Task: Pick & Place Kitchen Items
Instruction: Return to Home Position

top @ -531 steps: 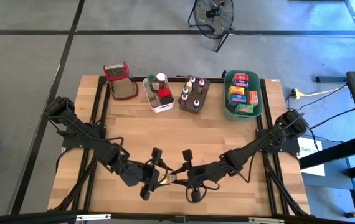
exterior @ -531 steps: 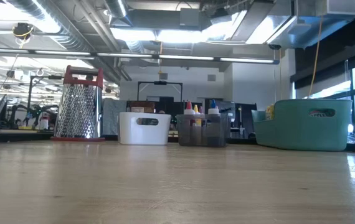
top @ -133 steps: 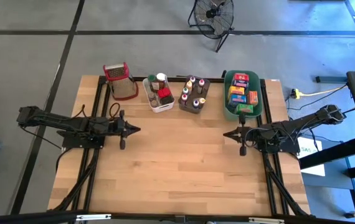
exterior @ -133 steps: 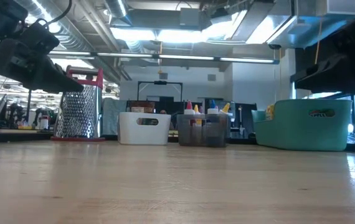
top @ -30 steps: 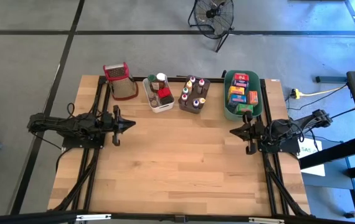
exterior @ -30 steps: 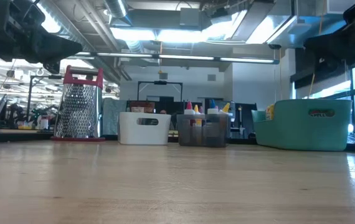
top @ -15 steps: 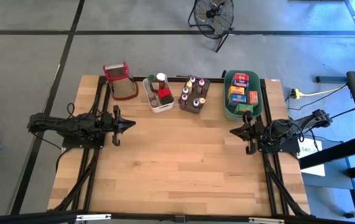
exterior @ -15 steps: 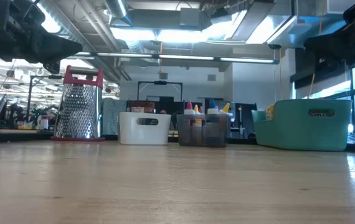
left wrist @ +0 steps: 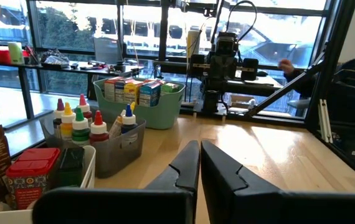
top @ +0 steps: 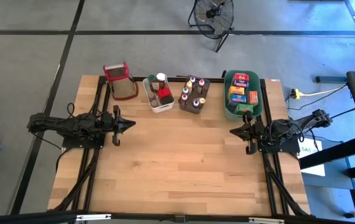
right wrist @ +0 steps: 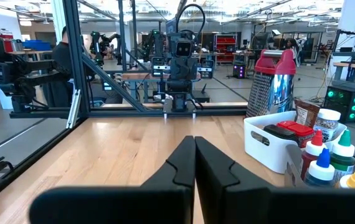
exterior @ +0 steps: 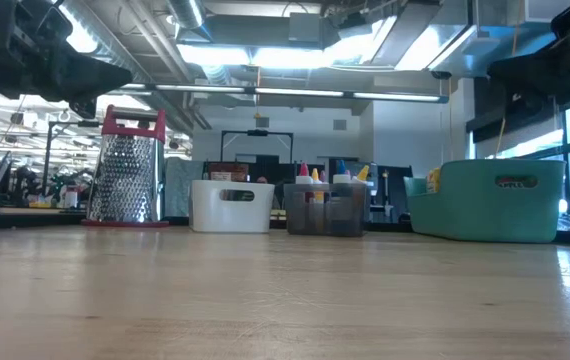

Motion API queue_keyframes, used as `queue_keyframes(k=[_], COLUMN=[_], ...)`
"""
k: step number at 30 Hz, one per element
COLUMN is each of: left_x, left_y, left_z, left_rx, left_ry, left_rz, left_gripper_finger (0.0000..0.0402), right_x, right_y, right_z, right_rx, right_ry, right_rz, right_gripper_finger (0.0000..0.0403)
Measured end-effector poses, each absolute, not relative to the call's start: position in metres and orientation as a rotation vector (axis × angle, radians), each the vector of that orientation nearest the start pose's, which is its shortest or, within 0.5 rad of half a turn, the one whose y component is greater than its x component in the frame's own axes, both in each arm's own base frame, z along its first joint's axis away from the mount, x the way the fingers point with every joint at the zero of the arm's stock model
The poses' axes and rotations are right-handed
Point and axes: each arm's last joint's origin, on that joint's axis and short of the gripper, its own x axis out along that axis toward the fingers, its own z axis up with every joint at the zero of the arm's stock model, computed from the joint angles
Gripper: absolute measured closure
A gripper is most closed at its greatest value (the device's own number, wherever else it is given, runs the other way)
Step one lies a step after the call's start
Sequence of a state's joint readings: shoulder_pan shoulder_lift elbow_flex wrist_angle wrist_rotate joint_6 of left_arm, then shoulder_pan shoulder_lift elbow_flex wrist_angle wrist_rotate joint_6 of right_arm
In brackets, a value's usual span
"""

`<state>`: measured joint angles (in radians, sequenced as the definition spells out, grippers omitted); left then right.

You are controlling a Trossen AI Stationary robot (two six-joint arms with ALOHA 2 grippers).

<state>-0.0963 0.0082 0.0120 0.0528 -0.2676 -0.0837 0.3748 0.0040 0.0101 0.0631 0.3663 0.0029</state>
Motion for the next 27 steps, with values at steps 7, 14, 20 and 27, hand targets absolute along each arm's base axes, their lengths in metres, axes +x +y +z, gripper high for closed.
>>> queue_keyframes(k=[7, 14, 20, 27], left_x=[0.0966, 0.0966, 0.0966, 0.0966], left_y=[-0.0016, -0.0016, -0.0016, -0.0016], left_z=[0.1720, 0.1720, 0.1720, 0.1720], left_rx=[-0.094, -0.094, -0.094, -0.094], left_ry=[-0.063, -0.063, -0.063, -0.063], left_rz=[0.169, 0.169, 0.169, 0.169], left_gripper_finger=[0.0389, 0.0393, 0.0395, 0.0390], right_x=[0.0924, 0.0924, 0.0924, 0.0924], right_y=[0.0252, 0.0252, 0.0252, 0.0253], right_z=[0.1726, 0.1726, 0.1726, 0.1726], right_rx=[0.028, 0.028, 0.028, 0.028], right_ry=[-0.065, -0.065, -0.065, -0.065], right_rz=[0.009, 0.009, 0.010, 0.012], right_gripper_finger=[0.0396, 0.0396, 0.0396, 0.0396])
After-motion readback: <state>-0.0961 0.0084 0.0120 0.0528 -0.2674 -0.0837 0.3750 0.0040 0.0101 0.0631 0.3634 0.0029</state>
